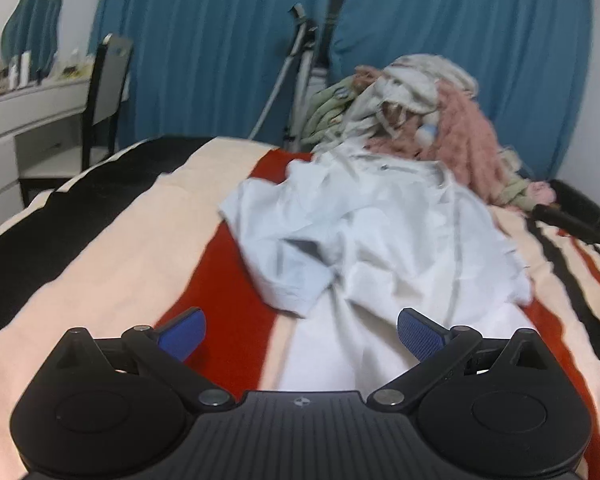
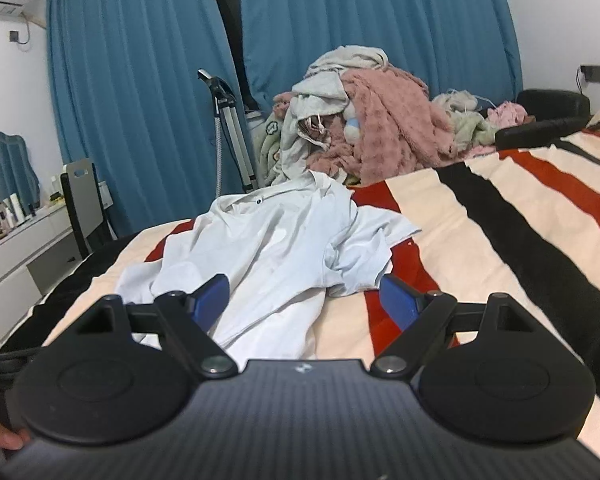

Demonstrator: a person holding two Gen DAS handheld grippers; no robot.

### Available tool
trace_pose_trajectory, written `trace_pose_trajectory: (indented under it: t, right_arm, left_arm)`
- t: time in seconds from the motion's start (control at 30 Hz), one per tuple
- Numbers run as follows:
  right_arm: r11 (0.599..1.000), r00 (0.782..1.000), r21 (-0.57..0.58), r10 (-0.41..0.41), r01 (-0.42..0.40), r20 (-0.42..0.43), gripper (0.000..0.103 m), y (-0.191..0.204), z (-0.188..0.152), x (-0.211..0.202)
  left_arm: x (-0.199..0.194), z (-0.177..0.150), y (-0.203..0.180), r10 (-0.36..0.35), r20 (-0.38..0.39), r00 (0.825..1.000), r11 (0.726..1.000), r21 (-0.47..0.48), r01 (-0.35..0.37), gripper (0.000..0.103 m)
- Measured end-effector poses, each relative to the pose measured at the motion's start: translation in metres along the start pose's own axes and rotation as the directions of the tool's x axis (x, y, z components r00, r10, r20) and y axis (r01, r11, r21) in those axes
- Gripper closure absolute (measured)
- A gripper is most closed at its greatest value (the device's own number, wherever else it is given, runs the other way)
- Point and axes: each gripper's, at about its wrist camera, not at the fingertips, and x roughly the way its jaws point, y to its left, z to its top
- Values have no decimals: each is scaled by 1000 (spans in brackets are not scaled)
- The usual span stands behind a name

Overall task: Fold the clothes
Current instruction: 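Withdraw both grippers from the spread T-shirt, then grasp the edge of the white T-shirt with the left gripper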

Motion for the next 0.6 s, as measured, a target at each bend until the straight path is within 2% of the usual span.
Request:
trace_pose_trajectory:
  t: [0.07,0.23,0.37,0.5,0.6]
  right_arm:
    - [1000,1000,12,-2,2,-9,20,-2,-1,3]
    - [1000,999,24,-20,20,-26,20,-7,-8,8]
    - [998,1000,55,-5,6,-28,20,-9,-9,16]
    - [993,997,116,12,-4,-72,20,-18,-14,32]
    - [990,995,143,1,14,-102,20,-24,-20,50]
  left_arm:
    - [9,8,10,3,-14,1000,999,-52,-3,0]
    - [44,42,46,82,-30,996,975,-207,-86,0]
    - [73,67,80,42,16,999,932,-361,-34,1]
    - [104,80,96,-8,59,998,892,-451,34,4]
    - [133,79,97,-51,41,998,876,-478,65,14]
